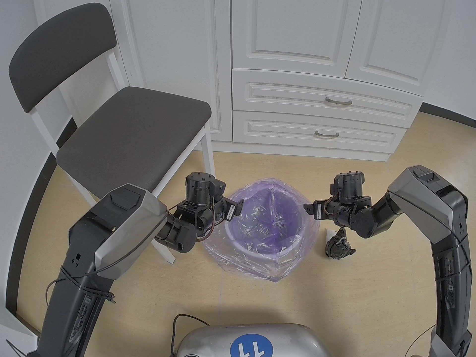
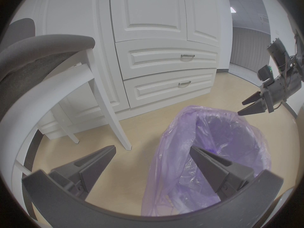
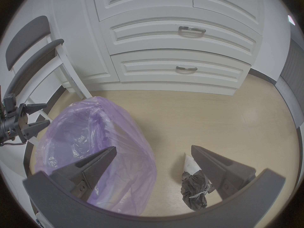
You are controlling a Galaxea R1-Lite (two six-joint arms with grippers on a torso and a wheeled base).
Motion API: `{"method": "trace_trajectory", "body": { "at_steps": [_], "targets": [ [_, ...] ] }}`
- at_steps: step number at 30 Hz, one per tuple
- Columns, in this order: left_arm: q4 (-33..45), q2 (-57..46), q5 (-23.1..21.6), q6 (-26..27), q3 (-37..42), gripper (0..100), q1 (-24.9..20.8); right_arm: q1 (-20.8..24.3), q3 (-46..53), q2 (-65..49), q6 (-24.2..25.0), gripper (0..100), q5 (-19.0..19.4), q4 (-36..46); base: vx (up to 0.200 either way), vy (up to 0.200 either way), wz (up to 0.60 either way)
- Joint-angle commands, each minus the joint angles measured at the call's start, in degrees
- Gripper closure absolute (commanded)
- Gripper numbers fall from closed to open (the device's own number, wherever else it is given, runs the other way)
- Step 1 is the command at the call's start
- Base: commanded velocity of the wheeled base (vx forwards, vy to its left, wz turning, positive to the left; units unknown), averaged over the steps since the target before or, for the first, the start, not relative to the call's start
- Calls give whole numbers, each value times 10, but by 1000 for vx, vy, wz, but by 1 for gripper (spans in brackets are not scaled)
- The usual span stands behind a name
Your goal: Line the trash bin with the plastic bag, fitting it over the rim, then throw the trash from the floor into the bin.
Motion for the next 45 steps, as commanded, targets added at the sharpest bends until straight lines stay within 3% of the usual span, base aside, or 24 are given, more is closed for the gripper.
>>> {"method": "trace_trajectory", "body": {
  "at_steps": [1,19,28,36,45],
  "targets": [
    [16,26,7,1,-32,0,1,-5,0,-6,0,0,0,-3,0,0,0],
    [15,22,11,0,-41,0,35,-16,9,-39,5,0,0,-4,0,0,0],
    [27,42,18,0,-89,0,38,-18,13,-36,3,0,1,4,0,0,0],
    [39,74,23,-4,-129,0,38,-45,-30,18,3,0,3,28,0,0,0],
    [32,93,35,-8,-134,0,46,-45,-66,78,3,0,12,43,0,0,0]
  ]
}}
